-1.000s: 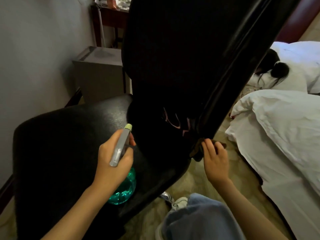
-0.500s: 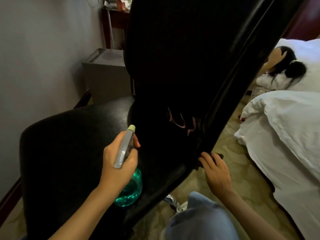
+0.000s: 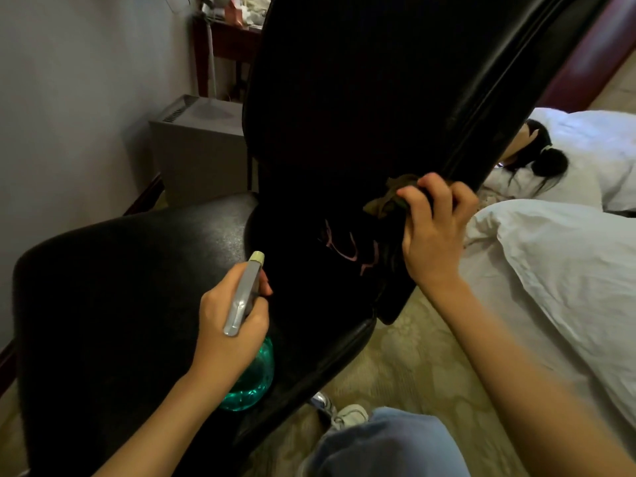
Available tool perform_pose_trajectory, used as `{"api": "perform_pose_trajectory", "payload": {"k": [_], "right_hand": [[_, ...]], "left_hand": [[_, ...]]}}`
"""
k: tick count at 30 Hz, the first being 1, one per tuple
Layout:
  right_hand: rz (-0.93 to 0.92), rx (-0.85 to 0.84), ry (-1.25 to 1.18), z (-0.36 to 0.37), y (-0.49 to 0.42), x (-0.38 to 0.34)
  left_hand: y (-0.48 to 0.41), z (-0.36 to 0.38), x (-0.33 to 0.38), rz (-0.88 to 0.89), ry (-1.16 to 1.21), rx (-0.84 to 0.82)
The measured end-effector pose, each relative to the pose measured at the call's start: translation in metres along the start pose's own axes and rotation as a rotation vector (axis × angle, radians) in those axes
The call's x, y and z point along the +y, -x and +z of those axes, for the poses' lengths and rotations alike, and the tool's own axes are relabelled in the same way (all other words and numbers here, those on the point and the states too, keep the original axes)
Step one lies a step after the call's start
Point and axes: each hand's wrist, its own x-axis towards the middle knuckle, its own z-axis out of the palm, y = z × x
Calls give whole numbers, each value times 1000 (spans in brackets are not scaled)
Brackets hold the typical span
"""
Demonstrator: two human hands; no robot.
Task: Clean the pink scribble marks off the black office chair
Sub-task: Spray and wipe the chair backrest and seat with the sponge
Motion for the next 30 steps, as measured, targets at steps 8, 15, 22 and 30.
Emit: {"api": "perform_pose_trajectory", "payload": {"k": [8,15,22,30], "right_hand": [[167,-233,-233,-15,77,-10],[436,-6,-245,-21,26,-20],[393,-124,-202,4,96,-22],[306,-381,-84,19,146,-2]], "left_hand": [[-1,1,-1,10,-4,12],[-2,6,1,-2,-63,7],[-2,10,3,0,-118,5],[-2,16,6,-12,-167,16]]}}
